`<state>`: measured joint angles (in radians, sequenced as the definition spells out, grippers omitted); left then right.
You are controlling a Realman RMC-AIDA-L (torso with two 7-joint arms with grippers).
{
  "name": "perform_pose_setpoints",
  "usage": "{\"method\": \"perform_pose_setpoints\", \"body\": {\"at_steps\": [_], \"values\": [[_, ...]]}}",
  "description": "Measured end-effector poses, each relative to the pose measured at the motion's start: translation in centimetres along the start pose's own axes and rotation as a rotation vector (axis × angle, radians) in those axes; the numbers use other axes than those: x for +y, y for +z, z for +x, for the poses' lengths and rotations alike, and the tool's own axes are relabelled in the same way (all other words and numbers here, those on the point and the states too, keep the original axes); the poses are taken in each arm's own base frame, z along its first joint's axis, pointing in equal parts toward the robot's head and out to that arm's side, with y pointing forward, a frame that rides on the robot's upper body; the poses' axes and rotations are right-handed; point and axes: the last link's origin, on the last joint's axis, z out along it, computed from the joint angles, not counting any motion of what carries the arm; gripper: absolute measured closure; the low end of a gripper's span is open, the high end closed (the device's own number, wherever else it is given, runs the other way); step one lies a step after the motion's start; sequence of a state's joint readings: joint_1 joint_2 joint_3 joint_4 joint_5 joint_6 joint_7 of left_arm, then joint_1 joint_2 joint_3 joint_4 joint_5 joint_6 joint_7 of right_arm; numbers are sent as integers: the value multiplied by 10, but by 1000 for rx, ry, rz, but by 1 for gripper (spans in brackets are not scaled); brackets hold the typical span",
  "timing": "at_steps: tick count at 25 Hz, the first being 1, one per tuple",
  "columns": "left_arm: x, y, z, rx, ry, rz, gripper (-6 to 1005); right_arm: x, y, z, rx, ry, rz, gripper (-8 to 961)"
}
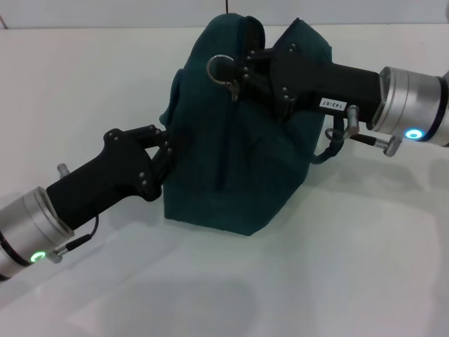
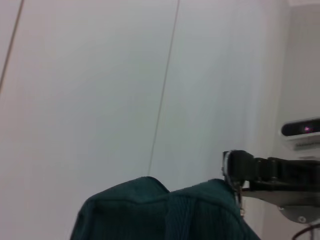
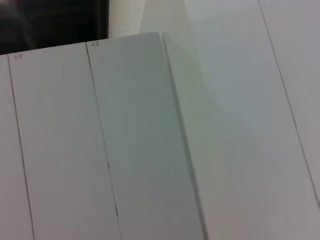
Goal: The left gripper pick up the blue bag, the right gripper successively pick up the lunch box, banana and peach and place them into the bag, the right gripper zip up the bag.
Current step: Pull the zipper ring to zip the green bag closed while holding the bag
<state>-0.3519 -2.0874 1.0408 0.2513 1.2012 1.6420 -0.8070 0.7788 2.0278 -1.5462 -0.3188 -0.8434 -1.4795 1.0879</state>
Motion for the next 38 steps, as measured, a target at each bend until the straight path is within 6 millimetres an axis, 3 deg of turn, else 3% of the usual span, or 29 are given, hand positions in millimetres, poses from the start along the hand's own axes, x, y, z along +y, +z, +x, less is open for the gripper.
{"method": "perform_pose_setpoints", "body": {"at_steps": [38], "values": [[13,-5,2,-67,3,-176,945,-2,-12,-3,-48,156,35,945]]}}
